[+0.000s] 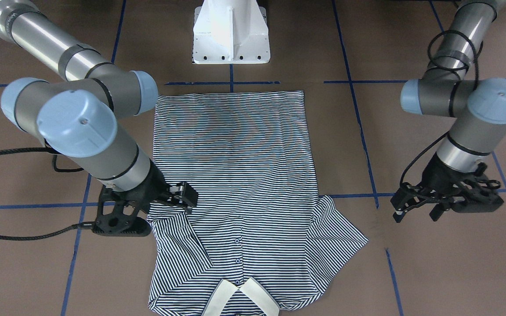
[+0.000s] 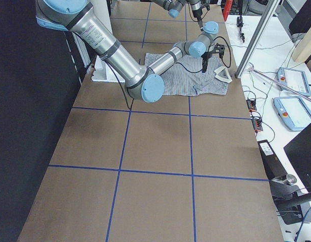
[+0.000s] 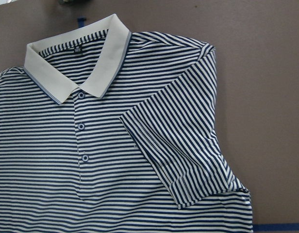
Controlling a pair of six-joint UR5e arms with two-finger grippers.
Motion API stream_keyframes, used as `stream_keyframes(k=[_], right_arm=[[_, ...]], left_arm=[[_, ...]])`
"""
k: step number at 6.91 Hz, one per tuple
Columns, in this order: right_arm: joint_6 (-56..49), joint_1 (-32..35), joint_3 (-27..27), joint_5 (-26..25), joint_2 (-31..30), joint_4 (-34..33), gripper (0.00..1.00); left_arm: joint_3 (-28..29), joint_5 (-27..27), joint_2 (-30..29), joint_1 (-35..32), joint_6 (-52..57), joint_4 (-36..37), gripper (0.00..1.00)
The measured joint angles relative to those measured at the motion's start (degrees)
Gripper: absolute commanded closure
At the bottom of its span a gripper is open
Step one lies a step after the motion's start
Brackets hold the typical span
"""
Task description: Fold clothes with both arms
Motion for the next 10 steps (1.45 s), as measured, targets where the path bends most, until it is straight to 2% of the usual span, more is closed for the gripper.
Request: stream_keyframes(k=[1, 3, 5, 8, 10], right_arm=[[-0.4, 0.6, 1.6, 0.5, -1.5, -0.8, 0.00], [-1.3, 1.0, 2.5, 0.6, -2.8, -1.0, 0.00], [-1.5, 1.0, 2.7, 0.3, -3.2, -0.8, 0.00], [-1.6, 1.0, 2.8, 0.1, -3.7, -0.6, 0.00], [-1.6, 1.0, 2.8, 0.1, -3.7, -0.6, 0.00]], left_arm=[[3.1, 4.4, -2.1, 3.3, -2.4, -0.5, 0.00], [6.9, 8.5, -4.8, 7.0, -3.6, -0.7, 0.02], [9.6, 10.6, -6.4, 8.2, -3.9, -0.8, 0.02], [17.5, 12.8, -8.7, 8.3, -3.9, -6.8, 0.06], [18.8, 12.9, -9.0, 8.4, -3.8, -7.9, 0.09]])
